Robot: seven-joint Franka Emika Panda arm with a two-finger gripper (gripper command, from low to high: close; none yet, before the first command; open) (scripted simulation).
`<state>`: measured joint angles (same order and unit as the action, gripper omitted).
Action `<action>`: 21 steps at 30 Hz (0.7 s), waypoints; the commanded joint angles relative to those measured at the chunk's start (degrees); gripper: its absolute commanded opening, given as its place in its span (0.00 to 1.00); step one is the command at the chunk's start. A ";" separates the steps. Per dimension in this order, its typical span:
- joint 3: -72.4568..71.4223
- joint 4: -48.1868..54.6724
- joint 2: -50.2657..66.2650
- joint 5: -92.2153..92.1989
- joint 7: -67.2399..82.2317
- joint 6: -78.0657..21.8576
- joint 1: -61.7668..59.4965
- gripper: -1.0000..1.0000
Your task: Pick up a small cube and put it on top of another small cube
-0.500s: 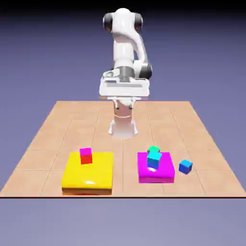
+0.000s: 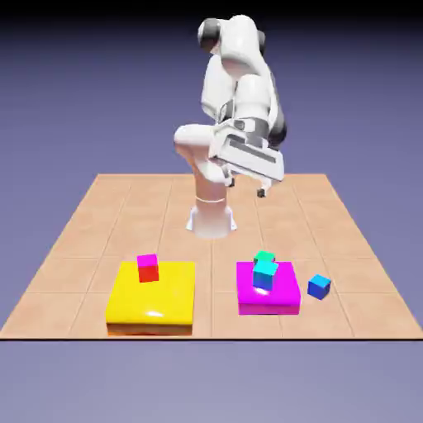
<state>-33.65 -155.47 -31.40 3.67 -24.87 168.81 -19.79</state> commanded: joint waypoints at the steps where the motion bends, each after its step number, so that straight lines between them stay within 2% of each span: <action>1: -2.08 0.34 0.08 0.23 1.09 -0.32 -1.27 0.50; 21: -43.61 7.17 1.64 4.75 22.79 -6.73 -26.54 0.50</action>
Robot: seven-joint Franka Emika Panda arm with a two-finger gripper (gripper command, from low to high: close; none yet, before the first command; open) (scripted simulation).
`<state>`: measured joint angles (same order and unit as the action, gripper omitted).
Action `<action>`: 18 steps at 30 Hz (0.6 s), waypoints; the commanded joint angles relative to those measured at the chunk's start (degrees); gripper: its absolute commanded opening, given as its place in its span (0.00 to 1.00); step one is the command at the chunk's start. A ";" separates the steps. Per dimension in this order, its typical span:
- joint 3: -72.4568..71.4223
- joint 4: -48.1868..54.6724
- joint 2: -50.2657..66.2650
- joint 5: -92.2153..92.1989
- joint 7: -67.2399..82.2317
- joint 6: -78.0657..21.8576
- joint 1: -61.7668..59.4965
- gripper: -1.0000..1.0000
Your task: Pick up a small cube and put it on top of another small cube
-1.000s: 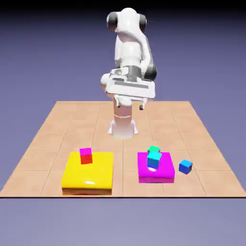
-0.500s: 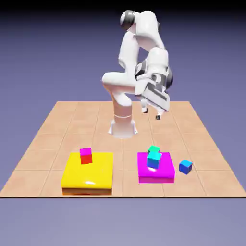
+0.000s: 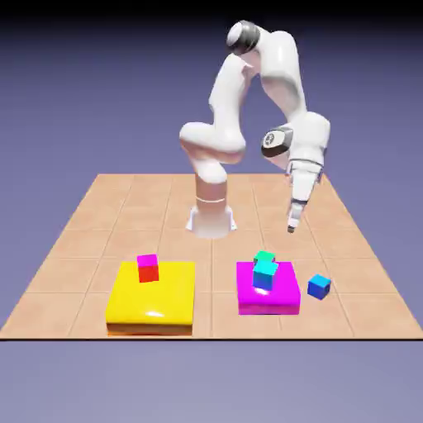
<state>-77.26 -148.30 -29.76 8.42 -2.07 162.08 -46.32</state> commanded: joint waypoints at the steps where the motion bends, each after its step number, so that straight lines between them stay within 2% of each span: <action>1: -2.08 0.34 0.08 0.23 1.09 -0.32 -1.27 0.50; 18: -37.38 6.14 1.40 4.07 19.54 -5.77 -22.75 0.50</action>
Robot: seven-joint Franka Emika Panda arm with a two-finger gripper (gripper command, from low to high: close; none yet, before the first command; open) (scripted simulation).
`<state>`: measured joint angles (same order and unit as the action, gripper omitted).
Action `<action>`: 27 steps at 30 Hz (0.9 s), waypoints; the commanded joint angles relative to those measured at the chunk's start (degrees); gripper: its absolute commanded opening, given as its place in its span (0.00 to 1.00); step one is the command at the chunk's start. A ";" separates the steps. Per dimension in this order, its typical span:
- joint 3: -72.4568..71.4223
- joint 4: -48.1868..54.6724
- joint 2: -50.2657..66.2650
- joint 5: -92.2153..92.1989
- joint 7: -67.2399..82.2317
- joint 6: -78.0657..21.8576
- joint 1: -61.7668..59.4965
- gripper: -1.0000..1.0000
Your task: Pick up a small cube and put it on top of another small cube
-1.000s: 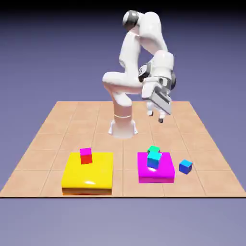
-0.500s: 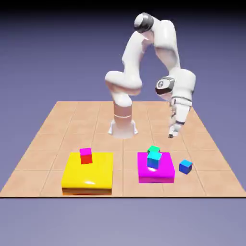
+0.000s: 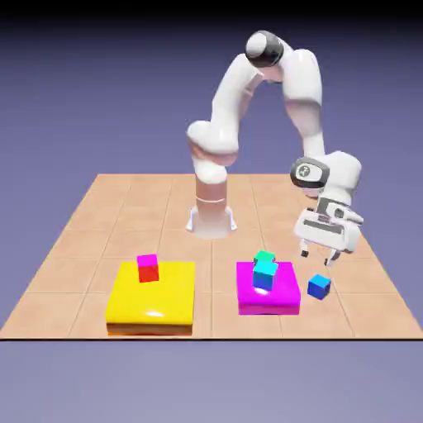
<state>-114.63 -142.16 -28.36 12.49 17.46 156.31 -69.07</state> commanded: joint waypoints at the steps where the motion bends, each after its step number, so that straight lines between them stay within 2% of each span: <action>1: -2.08 0.34 0.08 0.23 1.09 -0.32 -1.27 0.50; 7: -14.53 2.39 0.54 1.58 7.59 -2.24 -8.84 0.50; 9: -14.76 2.43 0.55 1.61 7.72 -2.28 -8.98 0.50; 27: -8.78 6.74 -23.10 -43.21 37.58 -8.02 2.38 0.50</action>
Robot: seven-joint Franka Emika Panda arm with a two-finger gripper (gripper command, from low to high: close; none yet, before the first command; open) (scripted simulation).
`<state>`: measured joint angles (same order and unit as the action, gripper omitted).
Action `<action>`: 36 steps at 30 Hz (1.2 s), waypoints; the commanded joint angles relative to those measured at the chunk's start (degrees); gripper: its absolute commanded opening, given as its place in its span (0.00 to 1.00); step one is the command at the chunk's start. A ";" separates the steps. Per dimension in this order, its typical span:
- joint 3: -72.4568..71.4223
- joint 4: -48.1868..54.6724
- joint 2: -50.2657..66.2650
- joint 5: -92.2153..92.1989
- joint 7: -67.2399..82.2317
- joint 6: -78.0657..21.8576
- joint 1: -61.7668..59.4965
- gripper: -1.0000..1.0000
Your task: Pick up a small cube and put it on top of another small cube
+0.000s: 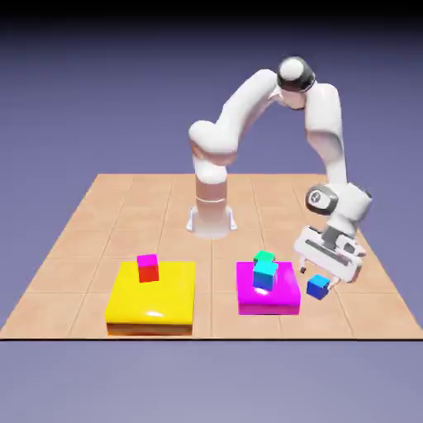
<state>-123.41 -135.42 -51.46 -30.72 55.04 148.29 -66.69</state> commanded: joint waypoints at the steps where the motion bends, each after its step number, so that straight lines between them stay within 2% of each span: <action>1: 0.33 0.24 -1.32 -2.48 1.66 -0.32 0.63 0.50; 14: 4.57 3.30 -18.07 -34.22 22.81 -4.39 8.68 0.50; 15: 4.57 3.30 -18.07 -34.22 22.81 -4.39 8.68 0.00; 36: -2.08 -1.50 8.21 15.57 -10.37 1.99 -3.94 0.00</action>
<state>-125.49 -136.92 -43.25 -15.16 44.67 150.22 -70.63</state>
